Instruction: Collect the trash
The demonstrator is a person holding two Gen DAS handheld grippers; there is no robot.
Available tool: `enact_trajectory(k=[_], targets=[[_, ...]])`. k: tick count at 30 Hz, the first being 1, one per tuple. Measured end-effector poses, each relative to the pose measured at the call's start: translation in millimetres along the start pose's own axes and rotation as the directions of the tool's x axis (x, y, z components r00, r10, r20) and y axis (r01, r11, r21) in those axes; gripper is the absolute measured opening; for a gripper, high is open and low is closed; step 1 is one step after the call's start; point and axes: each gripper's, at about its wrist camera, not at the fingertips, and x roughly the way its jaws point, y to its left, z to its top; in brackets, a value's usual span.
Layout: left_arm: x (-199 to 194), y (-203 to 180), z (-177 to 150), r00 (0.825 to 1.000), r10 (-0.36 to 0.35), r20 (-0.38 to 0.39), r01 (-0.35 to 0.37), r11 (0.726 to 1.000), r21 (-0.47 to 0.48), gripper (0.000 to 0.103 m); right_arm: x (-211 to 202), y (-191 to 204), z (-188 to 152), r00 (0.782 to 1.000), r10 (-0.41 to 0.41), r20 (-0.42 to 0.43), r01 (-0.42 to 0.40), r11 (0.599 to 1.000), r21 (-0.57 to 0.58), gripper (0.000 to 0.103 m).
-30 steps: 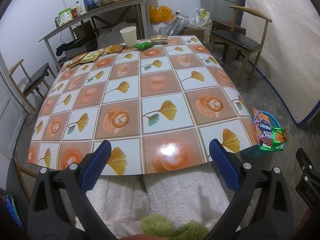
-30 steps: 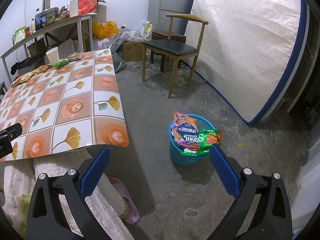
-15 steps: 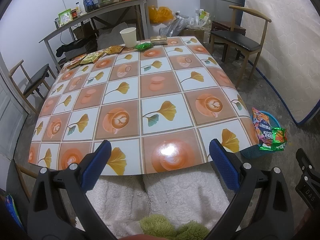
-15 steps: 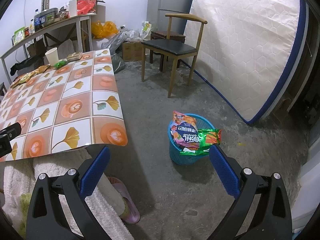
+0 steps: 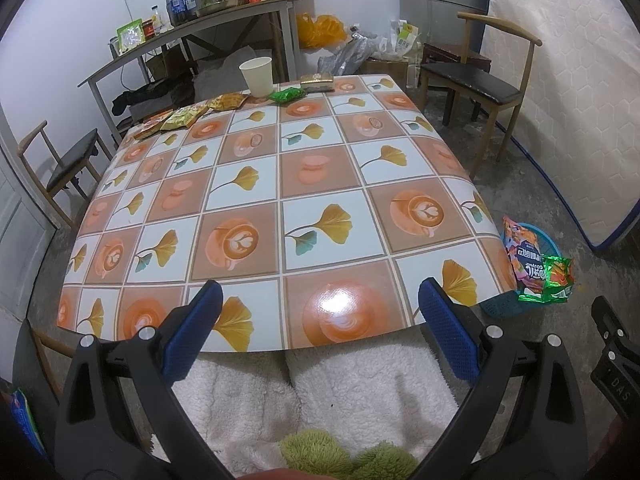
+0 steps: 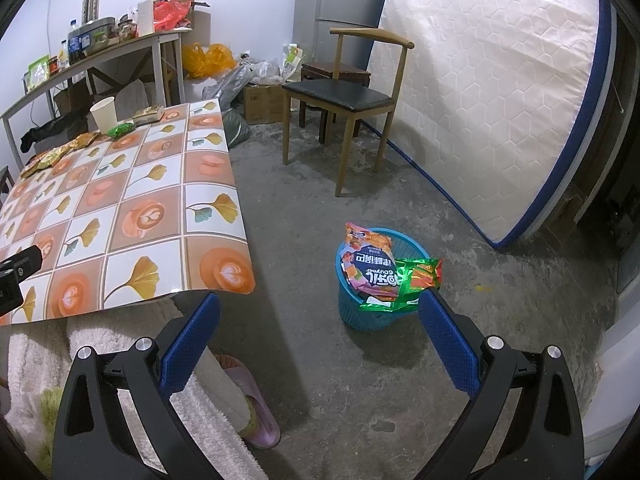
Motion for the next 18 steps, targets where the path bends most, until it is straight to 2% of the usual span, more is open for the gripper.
enact_trajectory(k=[18], targets=[[-1.8,-2.0,3.2,1.0,0.001,0.004,-0.001,1.0,0.0,0.094,-1.6,-0.2,0.0,1.0,-0.001,0.001,0.001,1.0,0.001,0.096]])
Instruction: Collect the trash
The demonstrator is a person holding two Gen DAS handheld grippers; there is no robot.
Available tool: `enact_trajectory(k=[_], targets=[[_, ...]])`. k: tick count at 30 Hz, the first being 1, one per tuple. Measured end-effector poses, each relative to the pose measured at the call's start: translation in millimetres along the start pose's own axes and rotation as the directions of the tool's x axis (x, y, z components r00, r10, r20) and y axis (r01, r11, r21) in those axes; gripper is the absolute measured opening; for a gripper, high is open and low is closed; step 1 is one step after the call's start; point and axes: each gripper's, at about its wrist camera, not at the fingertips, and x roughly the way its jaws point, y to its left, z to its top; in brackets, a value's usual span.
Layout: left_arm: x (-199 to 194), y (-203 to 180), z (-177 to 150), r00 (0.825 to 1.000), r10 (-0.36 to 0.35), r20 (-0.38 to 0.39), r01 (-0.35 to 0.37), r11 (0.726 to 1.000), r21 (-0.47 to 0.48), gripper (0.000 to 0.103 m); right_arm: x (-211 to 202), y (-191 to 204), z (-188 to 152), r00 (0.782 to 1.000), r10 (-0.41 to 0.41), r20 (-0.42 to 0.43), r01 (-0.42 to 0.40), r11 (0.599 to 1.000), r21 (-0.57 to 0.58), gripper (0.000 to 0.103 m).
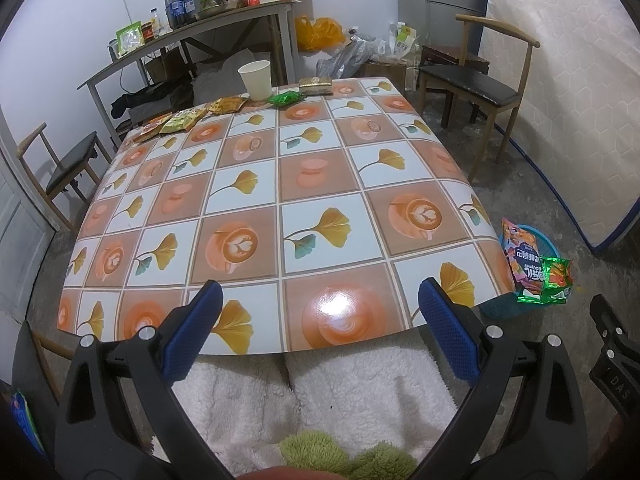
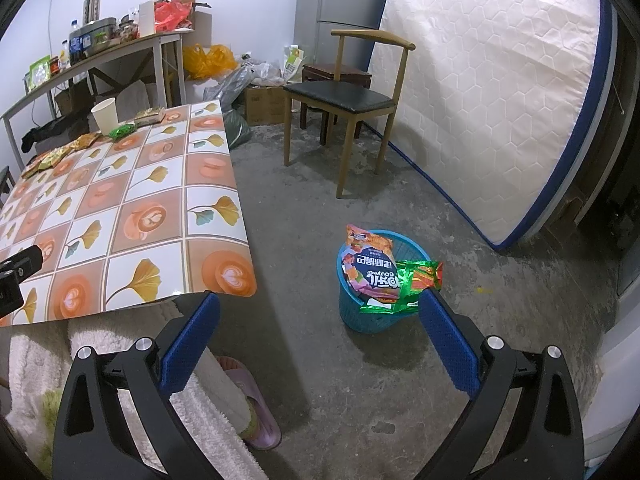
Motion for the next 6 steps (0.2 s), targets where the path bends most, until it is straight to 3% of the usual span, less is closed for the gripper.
enact_trajectory(k=[6], targets=[[-0.3,-0.1,-1.3,1.0,-0.001,0.002,0.001,1.0,-0.001,0.094,-0.4,0.3,-0.2,1.0,-0.001,-0.001,0.001,1.0,0.002,0.096]])
